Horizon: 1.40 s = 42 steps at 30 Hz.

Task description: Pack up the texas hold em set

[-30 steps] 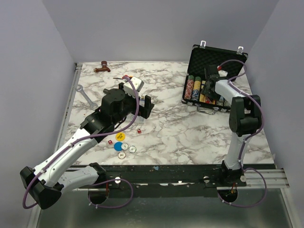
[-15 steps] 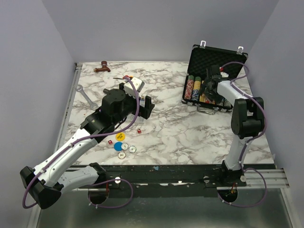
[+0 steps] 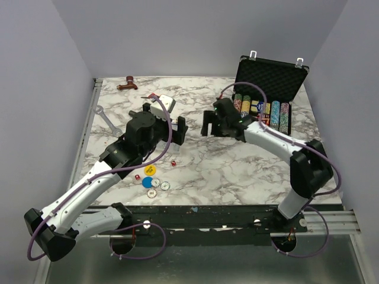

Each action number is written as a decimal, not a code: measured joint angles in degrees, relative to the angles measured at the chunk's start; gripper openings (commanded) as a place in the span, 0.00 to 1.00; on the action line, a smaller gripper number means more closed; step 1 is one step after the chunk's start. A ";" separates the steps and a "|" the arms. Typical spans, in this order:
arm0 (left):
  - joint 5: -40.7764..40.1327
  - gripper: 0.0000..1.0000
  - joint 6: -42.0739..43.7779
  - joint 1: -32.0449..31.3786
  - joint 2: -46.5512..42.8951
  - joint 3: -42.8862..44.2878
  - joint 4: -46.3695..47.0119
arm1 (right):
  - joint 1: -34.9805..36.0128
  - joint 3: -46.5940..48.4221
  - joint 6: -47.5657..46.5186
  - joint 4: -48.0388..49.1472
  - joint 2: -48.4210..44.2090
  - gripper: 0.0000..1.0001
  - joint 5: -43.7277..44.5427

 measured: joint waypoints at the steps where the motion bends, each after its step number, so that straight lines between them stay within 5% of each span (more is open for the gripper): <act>1: -2.27 0.99 -0.11 0.00 -0.35 -0.20 0.02 | 2.34 -0.87 0.39 1.16 1.01 0.85 -1.25; 9: -18.78 0.99 -0.57 0.00 -6.45 -2.97 0.90 | 13.99 -1.31 2.54 6.19 12.24 0.80 -8.20; 18: -30.99 0.99 -0.50 0.00 -18.32 -10.64 8.17 | 20.70 -1.16 2.05 12.39 13.99 0.70 -10.10; 32: -33.94 0.99 -0.26 0.00 -21.00 -12.04 12.04 | 24.85 4.39 -2.27 12.57 20.31 0.48 -5.35; 42: -33.90 0.99 -0.22 0.00 -20.72 -12.04 12.04 | 24.79 5.05 -2.95 12.04 21.05 0.43 -4.72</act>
